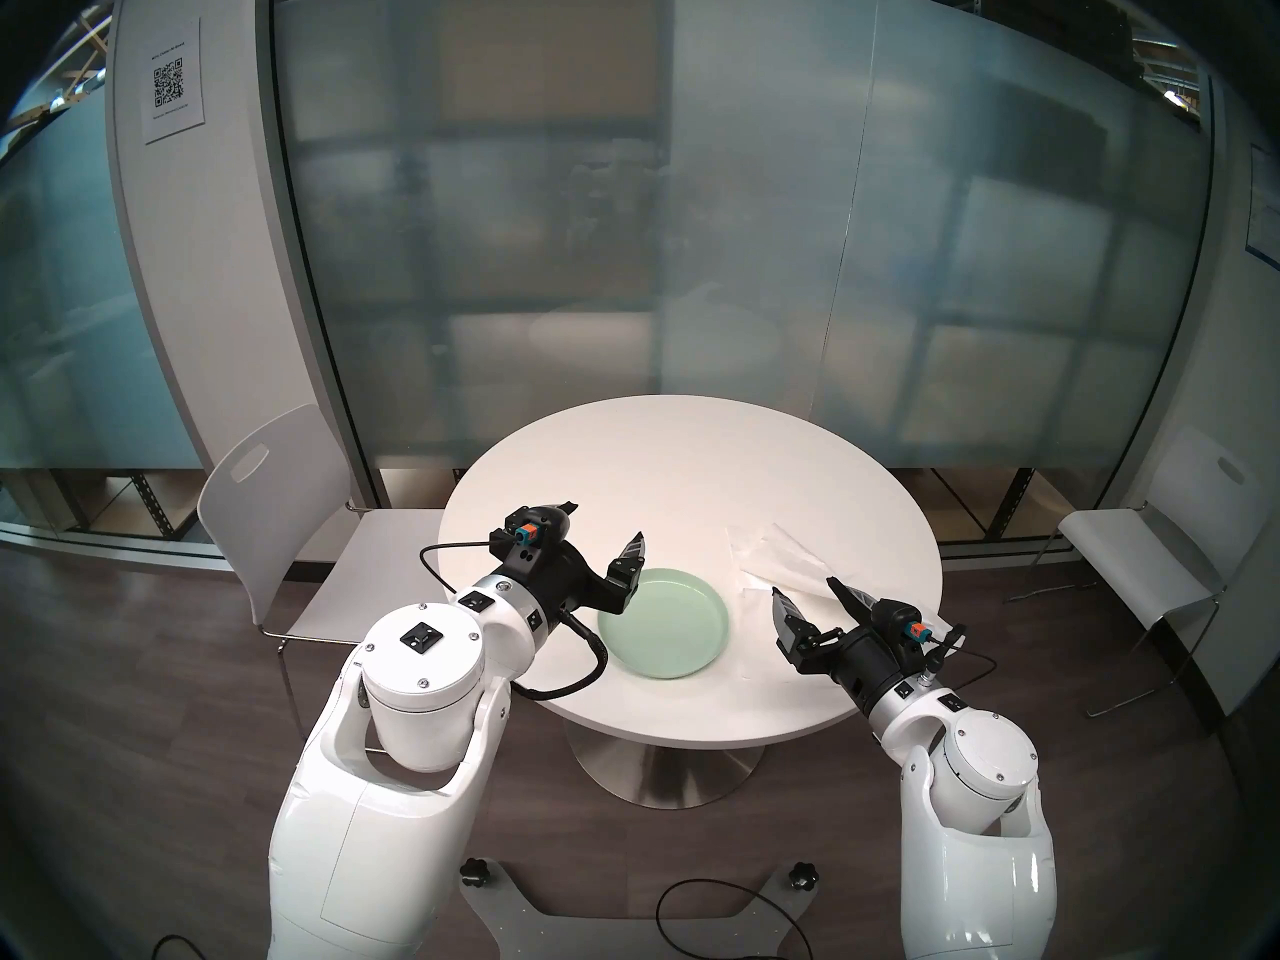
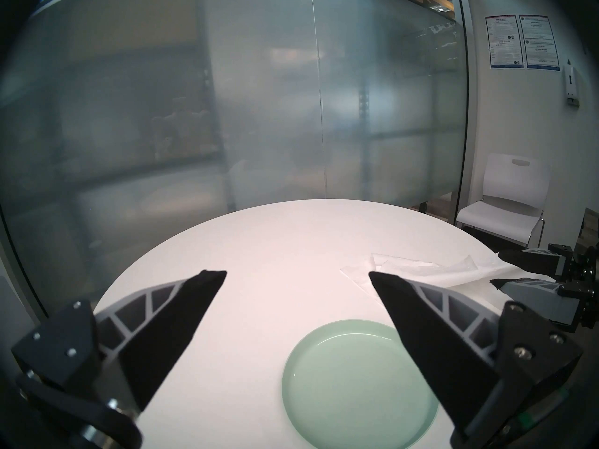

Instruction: Fold the napkin in half twice and place it beside the plate

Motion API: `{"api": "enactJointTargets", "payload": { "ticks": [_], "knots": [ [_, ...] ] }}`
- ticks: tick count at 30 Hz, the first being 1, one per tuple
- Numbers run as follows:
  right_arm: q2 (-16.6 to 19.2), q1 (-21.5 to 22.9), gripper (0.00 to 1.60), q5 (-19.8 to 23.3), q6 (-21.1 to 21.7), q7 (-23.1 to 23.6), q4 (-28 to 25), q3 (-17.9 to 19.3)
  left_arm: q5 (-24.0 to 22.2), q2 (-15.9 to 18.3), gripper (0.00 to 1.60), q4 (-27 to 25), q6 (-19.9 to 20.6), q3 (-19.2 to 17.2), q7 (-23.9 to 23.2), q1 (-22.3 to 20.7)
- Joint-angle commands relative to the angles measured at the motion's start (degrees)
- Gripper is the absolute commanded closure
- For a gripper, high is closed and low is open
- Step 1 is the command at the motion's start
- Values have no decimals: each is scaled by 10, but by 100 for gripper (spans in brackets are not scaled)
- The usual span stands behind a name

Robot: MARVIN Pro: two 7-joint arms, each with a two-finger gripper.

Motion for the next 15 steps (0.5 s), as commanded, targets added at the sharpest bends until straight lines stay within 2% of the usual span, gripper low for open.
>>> {"api": "enactJointTargets", "payload": {
  "ticks": [1, 9, 15],
  "knots": [
    [0, 2, 0, 0, -1, 0, -10, 0, 1, 1, 0, -10, -1, 1, 0, -1],
    [5, -5, 0, 1, 7, 8, -24, 0, 0, 1, 0, -10, -1, 1, 0, -1],
    [14, -11, 0, 9, 23, 18, -46, 23, 0, 2, 0, -9, -1, 1, 0, -1]
  ]
}}
